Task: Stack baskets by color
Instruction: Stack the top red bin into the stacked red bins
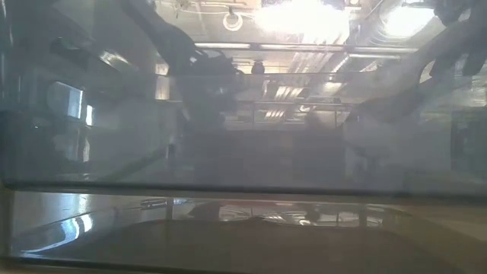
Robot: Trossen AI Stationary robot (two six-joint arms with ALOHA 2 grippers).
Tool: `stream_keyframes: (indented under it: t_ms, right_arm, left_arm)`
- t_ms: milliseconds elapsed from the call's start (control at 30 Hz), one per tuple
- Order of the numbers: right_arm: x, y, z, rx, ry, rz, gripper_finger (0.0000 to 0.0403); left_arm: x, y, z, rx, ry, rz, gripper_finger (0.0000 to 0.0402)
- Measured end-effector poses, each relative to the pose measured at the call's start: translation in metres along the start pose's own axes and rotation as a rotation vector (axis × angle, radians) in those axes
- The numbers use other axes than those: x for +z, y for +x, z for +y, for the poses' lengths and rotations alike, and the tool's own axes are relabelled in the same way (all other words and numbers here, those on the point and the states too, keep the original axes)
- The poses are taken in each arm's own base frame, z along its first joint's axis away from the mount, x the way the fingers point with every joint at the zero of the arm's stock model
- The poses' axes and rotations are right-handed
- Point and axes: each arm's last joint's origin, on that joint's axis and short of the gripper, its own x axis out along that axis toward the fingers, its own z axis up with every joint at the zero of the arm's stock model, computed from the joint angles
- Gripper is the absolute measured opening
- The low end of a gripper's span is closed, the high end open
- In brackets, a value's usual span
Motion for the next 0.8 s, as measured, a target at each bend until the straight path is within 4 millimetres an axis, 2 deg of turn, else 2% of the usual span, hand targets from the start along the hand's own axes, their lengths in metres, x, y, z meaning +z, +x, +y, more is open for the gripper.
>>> stream_keyframes:
  t_ms: [400,533,800]
  right_arm:
    - [0.0,0.0,0.0,0.0,-0.001,0.0,0.0083]
    - [0.0,0.0,0.0,0.0,-0.001,0.0,0.0083]
    - [0.0,0.0,0.0,0.0,0.0,0.0,0.0083]
  left_arm:
    - [0.0009,0.0031,0.0009,0.022,0.001,-0.001,0.0146]
    - [0.0011,0.0031,0.0013,0.026,0.0,-0.003,0.0111]
    - [0.0015,0.0031,0.0015,0.029,0.0,-0.006,0.001]
